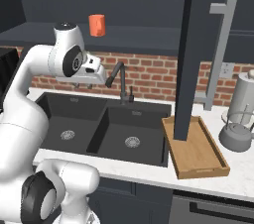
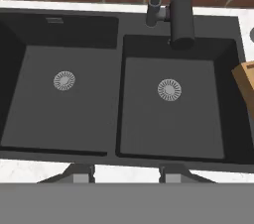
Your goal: Pick the kettle from the counter and place it on the tray. Then pick the mug from the cabinet and place it on the tray. Then close the cabinet doors.
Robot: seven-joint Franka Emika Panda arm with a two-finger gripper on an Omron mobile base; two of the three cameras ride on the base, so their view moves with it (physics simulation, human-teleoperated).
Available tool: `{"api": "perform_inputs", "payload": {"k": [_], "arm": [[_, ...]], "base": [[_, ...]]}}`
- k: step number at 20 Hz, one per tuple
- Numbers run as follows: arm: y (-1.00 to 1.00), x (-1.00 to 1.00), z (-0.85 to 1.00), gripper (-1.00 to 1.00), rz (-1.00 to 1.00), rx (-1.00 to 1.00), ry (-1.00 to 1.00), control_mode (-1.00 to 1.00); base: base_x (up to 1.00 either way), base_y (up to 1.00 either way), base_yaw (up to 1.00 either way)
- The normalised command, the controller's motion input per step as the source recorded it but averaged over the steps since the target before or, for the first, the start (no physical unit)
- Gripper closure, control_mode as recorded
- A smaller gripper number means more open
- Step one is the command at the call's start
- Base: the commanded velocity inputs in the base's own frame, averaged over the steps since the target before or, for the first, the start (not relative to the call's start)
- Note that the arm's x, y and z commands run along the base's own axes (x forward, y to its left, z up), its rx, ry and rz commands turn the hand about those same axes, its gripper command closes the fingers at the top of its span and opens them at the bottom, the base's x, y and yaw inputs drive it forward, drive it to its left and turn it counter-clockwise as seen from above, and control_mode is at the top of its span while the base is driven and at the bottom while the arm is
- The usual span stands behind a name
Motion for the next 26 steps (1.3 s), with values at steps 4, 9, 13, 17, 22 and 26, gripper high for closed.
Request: {"api": "perform_inputs", "payload": {"k": [4, 9, 13, 17, 22, 26], "arm": [[0.0, -0.05, 0.0, -1.0, 0.0, 0.0, -0.03, -1.0], [-0.04, -0.26, -0.12, -1.0, 0.0, -0.01, 0.03, -1.0], [-0.17, -0.57, -0.2, -1.0, -0.2, 0.0, -0.15, -1.0], [-0.18, -0.4, -0.14, -1.0, -0.5, 0.0, -0.23, -1.0], [-0.16, -0.21, 0.0, -1.0, -0.6, 0.0, -0.33, -1.0], [-0.21, -0.15, 0.0, -1.0, -0.65, 0.0, -0.29, -1.0]], "base": [[0.0, 0.0, 0.0], [0.0, 0.0, 0.0], [0.0, 0.0, 0.0], [0.0, 0.0, 0.0], [0.0, 0.0, 0.0], [0.0, 0.0, 0.0]]}}
